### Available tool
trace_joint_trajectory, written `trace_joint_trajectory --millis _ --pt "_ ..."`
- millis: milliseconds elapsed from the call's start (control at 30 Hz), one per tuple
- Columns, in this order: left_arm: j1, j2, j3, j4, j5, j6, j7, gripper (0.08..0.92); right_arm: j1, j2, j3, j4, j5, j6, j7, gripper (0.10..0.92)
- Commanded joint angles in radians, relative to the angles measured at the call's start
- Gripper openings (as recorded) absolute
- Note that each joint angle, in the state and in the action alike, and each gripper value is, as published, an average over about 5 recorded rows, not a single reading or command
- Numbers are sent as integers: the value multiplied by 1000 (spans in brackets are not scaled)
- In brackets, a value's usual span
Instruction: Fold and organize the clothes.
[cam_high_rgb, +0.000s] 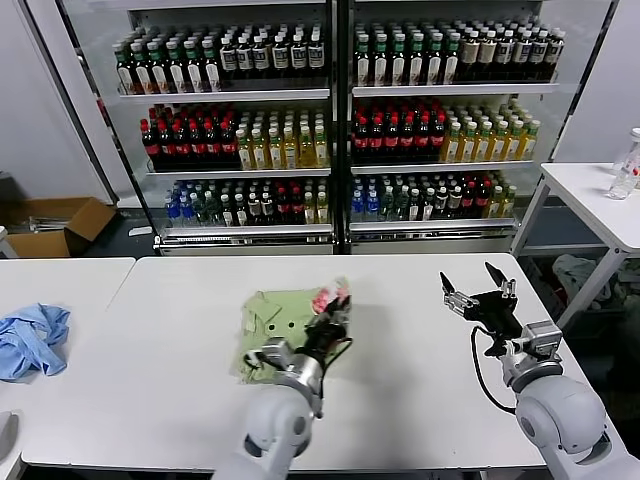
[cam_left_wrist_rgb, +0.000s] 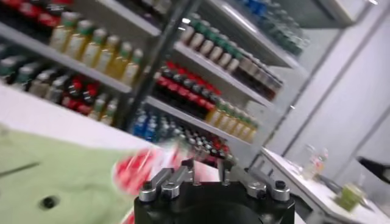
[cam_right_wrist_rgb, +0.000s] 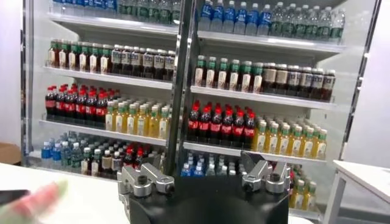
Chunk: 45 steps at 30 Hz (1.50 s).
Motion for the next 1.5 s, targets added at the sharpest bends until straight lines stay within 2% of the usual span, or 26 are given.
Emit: trace_joint_trajectory --millis 33,133,333,433,567,867,1000,1500 --pt "13 -63 81 -44 217 -52 33 364 87 19 -137 -82 65 -104 12 823" --pt "65 -15 -25 -124 149 -63 24 450 103 56 -246 -115 90 -146 35 823" --pt "144 193 -323 -209 15 -74 -18 623 239 135 -428 -211 172 -198 76 823" --pt "185 256 -441 -213 -36 -76 -29 710 302 162 -513 -275 178 -200 87 823" --pt "236 286 -514 -219 -62 -80 -32 800 350 203 -575 -349 194 -202 109 823" --pt "273 266 -513 -239 -67 -100 -22 822 376 228 -614 -456 255 -202 174 811" --pt "268 264 -495 -229 -65 -106 -25 823 374 218 -616 -456 273 -202 192 724" --pt "263 247 -432 -240 -42 -105 -24 822 338 113 -524 -446 226 -190 121 291"
